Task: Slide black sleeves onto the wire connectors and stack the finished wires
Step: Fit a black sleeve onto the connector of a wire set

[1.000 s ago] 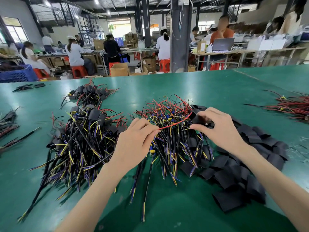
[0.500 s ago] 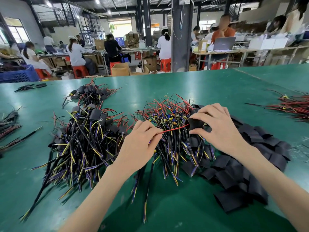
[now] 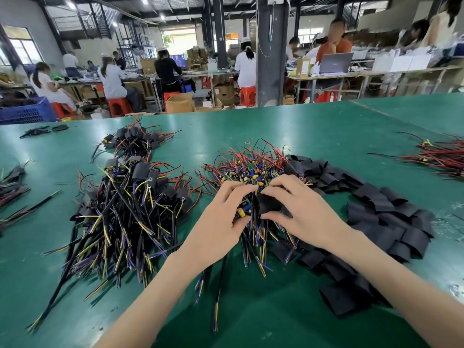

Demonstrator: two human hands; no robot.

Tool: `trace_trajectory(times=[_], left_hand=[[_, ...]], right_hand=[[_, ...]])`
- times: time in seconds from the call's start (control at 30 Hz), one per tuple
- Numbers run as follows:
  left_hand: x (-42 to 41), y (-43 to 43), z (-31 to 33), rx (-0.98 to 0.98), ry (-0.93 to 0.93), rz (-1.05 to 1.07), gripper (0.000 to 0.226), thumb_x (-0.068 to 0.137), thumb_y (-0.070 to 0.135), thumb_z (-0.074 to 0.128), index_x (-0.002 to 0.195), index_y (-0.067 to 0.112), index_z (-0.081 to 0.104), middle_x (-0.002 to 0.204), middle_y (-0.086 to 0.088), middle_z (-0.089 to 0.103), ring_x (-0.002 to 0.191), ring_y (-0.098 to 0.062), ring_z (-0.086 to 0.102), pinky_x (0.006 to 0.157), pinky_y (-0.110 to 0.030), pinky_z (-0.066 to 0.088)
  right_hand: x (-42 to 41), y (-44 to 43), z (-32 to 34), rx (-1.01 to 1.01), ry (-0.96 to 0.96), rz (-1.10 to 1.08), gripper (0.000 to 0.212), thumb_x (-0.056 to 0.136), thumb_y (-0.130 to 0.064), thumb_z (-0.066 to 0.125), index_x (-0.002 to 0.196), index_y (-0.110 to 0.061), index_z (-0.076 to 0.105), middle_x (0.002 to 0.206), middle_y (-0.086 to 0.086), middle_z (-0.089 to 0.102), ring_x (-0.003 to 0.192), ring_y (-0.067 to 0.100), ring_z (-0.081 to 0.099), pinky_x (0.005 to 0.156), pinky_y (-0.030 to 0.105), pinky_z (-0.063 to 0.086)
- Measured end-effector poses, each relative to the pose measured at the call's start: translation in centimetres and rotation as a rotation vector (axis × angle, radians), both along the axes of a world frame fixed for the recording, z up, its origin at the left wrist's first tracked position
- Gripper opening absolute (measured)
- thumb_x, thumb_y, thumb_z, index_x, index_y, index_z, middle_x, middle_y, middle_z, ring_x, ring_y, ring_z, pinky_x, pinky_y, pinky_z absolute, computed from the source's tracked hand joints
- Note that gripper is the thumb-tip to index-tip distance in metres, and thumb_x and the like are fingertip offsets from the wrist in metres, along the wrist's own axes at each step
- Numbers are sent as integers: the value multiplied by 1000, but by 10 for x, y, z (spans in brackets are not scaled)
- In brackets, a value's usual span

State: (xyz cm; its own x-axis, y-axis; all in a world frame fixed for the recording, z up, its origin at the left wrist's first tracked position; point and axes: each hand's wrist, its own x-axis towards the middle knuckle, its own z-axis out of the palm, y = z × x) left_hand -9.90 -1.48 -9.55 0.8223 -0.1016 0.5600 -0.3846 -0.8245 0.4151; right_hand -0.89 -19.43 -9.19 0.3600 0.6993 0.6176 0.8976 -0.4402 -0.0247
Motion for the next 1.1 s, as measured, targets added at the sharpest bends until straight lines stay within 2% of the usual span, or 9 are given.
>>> trace_trajectory(times=[0.13,0.23,0.33,0.4,0.47,0.53,0.63,0.83,1.1], left_hand=[[0,-1,0,-63,-14,-19,58,78,2,70,129,23,51,114,23,37,94,10,44,79,-2,34],[3,2,0,-110,-1,-19,59,77,4,72,128,25,51,115,17,44,94,6,47,78,-5,37],[4,4,-1,-161,41,-10,63,76,10,75,130,27,48,115,13,47,97,3,50,84,-16,45],[4,5,-2,-167,81,37,65,75,19,78,130,29,46,113,17,51,97,4,50,85,-14,43],[4,8,-2,-191,113,81,52,76,23,78,121,27,52,101,19,58,91,7,53,79,-7,40],[6,9,-1,-210,98,101,31,80,19,75,107,19,60,85,19,61,82,9,55,74,-2,37],[6,7,0,-240,84,116,14,84,13,70,97,15,66,81,17,63,78,14,55,75,-1,36],[5,5,0,-303,64,117,11,85,11,69,95,14,69,83,8,68,81,2,60,74,-3,39],[4,2,3,-327,61,109,9,85,10,68,93,15,69,80,8,68,74,-2,59,72,-10,43]], right_hand=[[-2,1,-4,13,117,38,43,81,-29,73,113,-5,59,108,8,56,98,25,57,80,40,51],[1,1,-4,35,142,63,40,81,-28,72,111,-5,60,105,6,57,99,21,54,87,33,44],[3,1,-2,54,176,61,36,82,-28,71,108,-6,59,102,4,56,98,16,49,88,24,38],[6,-2,-1,75,199,38,35,81,-29,71,106,-7,59,101,3,56,97,14,48,87,21,36],[8,-5,1,97,220,17,35,81,-29,72,106,-8,60,102,2,55,98,12,47,87,18,34],[10,-7,2,97,239,6,36,80,-30,72,107,-8,60,102,1,55,98,12,48,88,19,35],[11,-7,2,43,231,7,40,78,-32,73,107,-7,61,101,2,57,97,18,51,87,24,38],[10,-7,1,12,170,-26,40,78,-36,73,110,-14,61,104,-4,57,92,15,55,75,31,47],[13,-7,-2,30,213,-19,40,79,-34,73,111,-14,61,106,-5,55,91,13,55,80,26,44]])
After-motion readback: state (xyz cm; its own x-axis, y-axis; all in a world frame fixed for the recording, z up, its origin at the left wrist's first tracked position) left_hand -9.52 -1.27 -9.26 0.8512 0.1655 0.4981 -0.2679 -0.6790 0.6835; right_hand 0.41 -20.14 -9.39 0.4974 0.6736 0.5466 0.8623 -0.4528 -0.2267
